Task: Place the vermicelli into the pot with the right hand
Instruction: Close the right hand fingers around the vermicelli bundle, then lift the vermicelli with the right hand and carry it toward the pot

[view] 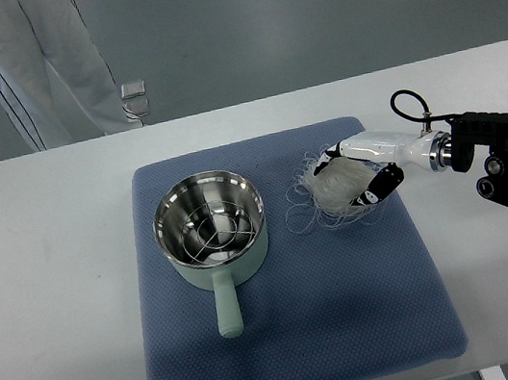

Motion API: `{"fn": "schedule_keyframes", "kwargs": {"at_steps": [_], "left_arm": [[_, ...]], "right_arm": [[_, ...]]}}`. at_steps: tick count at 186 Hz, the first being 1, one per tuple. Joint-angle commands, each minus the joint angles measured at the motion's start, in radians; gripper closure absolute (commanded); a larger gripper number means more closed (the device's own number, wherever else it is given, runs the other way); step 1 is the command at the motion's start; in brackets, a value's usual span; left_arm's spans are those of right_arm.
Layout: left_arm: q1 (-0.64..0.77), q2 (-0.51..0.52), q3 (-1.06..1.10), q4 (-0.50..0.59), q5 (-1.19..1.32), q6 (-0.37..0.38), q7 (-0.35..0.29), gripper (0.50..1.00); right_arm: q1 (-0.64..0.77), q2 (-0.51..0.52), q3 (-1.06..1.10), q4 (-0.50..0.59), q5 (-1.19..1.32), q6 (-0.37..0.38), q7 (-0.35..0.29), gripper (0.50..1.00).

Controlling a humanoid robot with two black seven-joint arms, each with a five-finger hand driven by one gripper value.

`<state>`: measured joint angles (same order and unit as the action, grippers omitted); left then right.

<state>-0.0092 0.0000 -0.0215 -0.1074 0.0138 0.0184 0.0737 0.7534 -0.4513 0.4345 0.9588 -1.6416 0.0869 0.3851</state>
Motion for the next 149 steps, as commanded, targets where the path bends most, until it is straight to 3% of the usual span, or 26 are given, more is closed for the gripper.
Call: {"fn": "schedule_keyframes", "kwargs": {"at_steps": [1, 24, 149], "left_arm": [[0.000, 0.000, 0.000, 0.000, 0.000, 0.000, 0.000, 0.500], [0.000, 0.000, 0.000, 0.000, 0.000, 0.000, 0.000, 0.500], [0.000, 0.000, 0.000, 0.000, 0.000, 0.000, 0.000, 0.500]], "right_arm": [[0.001, 0.000, 0.000, 0.000, 0.000, 0.001, 0.001, 0.883], [0.004, 0.002, 0.001, 0.000, 0.002, 0.001, 0.001, 0.955], [0.034, 0.022, 0.082, 0.000, 0.023, -0.009, 0.001, 0.953]]}}
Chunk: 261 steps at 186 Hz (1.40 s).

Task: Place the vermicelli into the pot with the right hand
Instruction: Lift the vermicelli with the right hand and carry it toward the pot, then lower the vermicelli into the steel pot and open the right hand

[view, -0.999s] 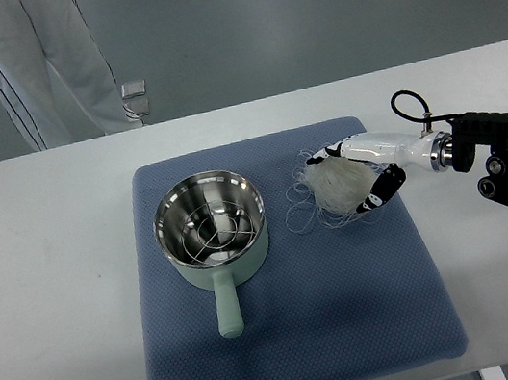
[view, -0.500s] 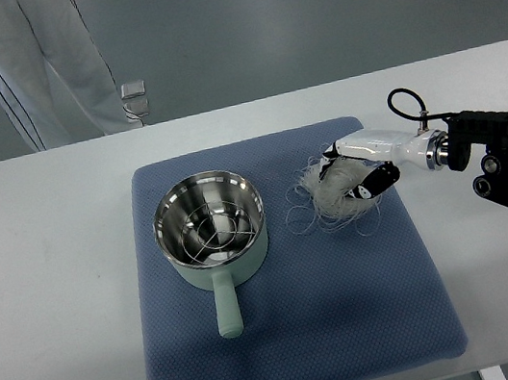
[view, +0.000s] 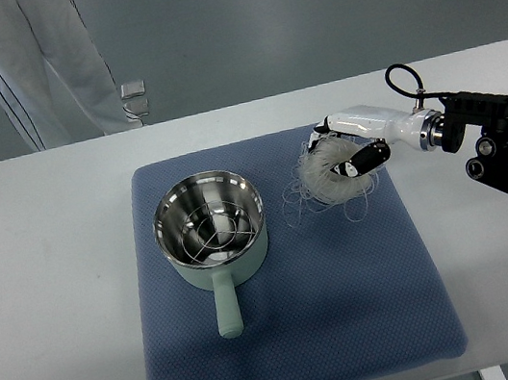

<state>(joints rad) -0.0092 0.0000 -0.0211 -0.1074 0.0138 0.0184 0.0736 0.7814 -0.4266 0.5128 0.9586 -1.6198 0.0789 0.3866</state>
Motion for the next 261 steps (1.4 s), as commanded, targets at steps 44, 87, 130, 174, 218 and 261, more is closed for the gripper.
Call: {"fn": "schedule_keyframes", "kwargs": {"at_steps": [44, 87, 130, 174, 218, 261], "left_arm": [[0.000, 0.000, 0.000, 0.000, 0.000, 0.000, 0.000, 0.500], [0.000, 0.000, 0.001, 0.000, 0.000, 0.000, 0.000, 0.500], [0.000, 0.000, 0.001, 0.000, 0.000, 0.000, 0.000, 0.500], [0.000, 0.000, 0.001, 0.000, 0.000, 0.000, 0.000, 0.500], [0.000, 0.000, 0.003, 0.000, 0.000, 0.000, 0.000, 0.500], [0.000, 0.000, 0.003, 0.000, 0.000, 0.000, 0.000, 0.500]], "right_arm": [[0.038, -0.012, 0.046, 0.000, 0.031, 0.010, -0.002, 0.953], [0.084, -0.026, 0.049, -0.004, 0.067, 0.013, -0.002, 0.948], [0.147, -0.009, 0.047, -0.004, 0.080, 0.015, 0.000, 0.942], [0.199, 0.060, 0.047, 0.000, 0.103, 0.015, 0.001, 0.938], [0.203, 0.166, 0.047, 0.016, 0.118, 0.006, 0.011, 0.934], [0.196, 0.250, 0.049, 0.040, 0.118, 0.007, 0.012, 0.930]]}}
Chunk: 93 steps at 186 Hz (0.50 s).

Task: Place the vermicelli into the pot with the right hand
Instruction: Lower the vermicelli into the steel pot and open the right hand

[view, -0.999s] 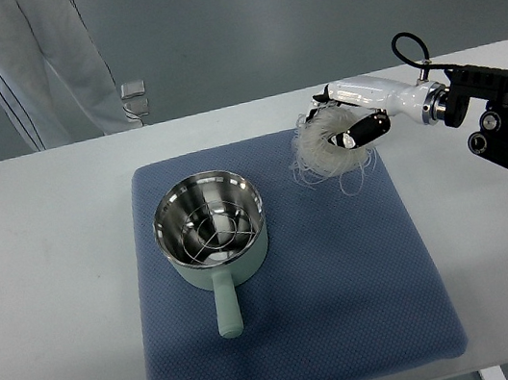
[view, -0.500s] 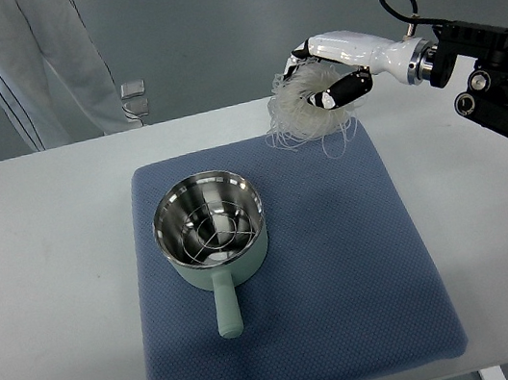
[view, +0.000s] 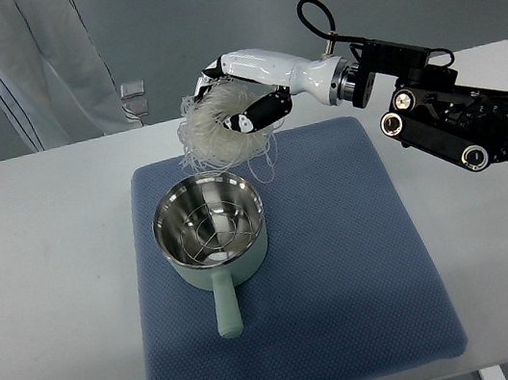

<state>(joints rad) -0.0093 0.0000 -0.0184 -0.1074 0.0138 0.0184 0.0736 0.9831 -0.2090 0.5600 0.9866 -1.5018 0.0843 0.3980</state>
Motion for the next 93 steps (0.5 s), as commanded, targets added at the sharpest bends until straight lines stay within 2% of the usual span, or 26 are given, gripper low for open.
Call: {"fn": "schedule_keyframes", "kwargs": {"at_steps": [1, 57, 76, 93], "left_arm": [[0.000, 0.000, 0.000, 0.000, 0.000, 0.000, 0.000, 0.500], [0.000, 0.000, 0.000, 0.000, 0.000, 0.000, 0.000, 0.500], [0.000, 0.000, 0.000, 0.000, 0.000, 0.000, 0.000, 0.500], [0.000, 0.000, 0.000, 0.000, 0.000, 0.000, 0.000, 0.500]], "right_arm": [[-0.007, 0.036, 0.001, 0.012, 0.000, 0.000, 0.001, 0.928], [-0.080, 0.071, 0.001, 0.014, -0.003, -0.006, 0.001, 0.889], [-0.104, 0.074, 0.001, 0.014, -0.003, -0.012, 0.001, 0.818], [-0.113, 0.074, 0.001, 0.014, -0.003, -0.021, 0.005, 0.783]]}}
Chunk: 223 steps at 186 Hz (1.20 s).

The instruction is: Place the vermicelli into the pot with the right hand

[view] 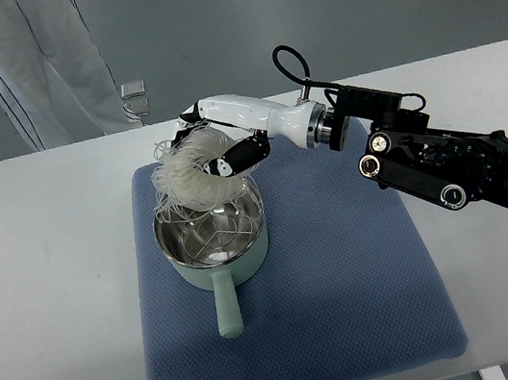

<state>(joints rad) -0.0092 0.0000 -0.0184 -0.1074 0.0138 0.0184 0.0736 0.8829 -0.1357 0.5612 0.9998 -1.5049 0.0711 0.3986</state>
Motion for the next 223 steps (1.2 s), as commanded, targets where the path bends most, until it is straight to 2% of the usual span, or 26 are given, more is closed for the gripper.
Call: {"fn": "schedule_keyframes", "kwargs": {"at_steps": [1, 77, 107, 131, 144, 165, 199, 223], "left_arm": [[0.000, 0.000, 0.000, 0.000, 0.000, 0.000, 0.000, 0.500], [0.000, 0.000, 0.000, 0.000, 0.000, 0.000, 0.000, 0.500], [0.000, 0.000, 0.000, 0.000, 0.000, 0.000, 0.000, 0.500], [0.000, 0.000, 0.000, 0.000, 0.000, 0.000, 0.000, 0.500], [0.000, 0.000, 0.000, 0.000, 0.000, 0.000, 0.000, 0.500], [0.000, 0.000, 0.000, 0.000, 0.000, 0.000, 0.000, 0.500], [0.000, 0.000, 0.001, 0.000, 0.000, 0.000, 0.000, 0.500], [0.000, 0.000, 0.000, 0.000, 0.000, 0.000, 0.000, 0.500]], "right_arm": [[-0.015, 0.001, 0.000, 0.002, 0.000, -0.008, 0.005, 0.783], [-0.027, -0.007, 0.000, 0.010, 0.000, -0.011, 0.011, 0.775], [-0.022, -0.010, 0.006, 0.010, 0.003, -0.013, 0.011, 0.744], [-0.021, -0.010, 0.046, 0.010, 0.005, -0.011, 0.011, 0.677], [-0.021, -0.008, 0.082, 0.010, 0.009, -0.011, 0.011, 0.664], [-0.028, -0.001, 0.154, 0.005, 0.113, -0.008, 0.011, 0.640], [-0.068, 0.001, 0.217, -0.015, 0.322, -0.014, 0.009, 0.634], [-0.102, -0.001, 0.281, -0.047, 0.425, -0.042, 0.005, 0.613]]}}
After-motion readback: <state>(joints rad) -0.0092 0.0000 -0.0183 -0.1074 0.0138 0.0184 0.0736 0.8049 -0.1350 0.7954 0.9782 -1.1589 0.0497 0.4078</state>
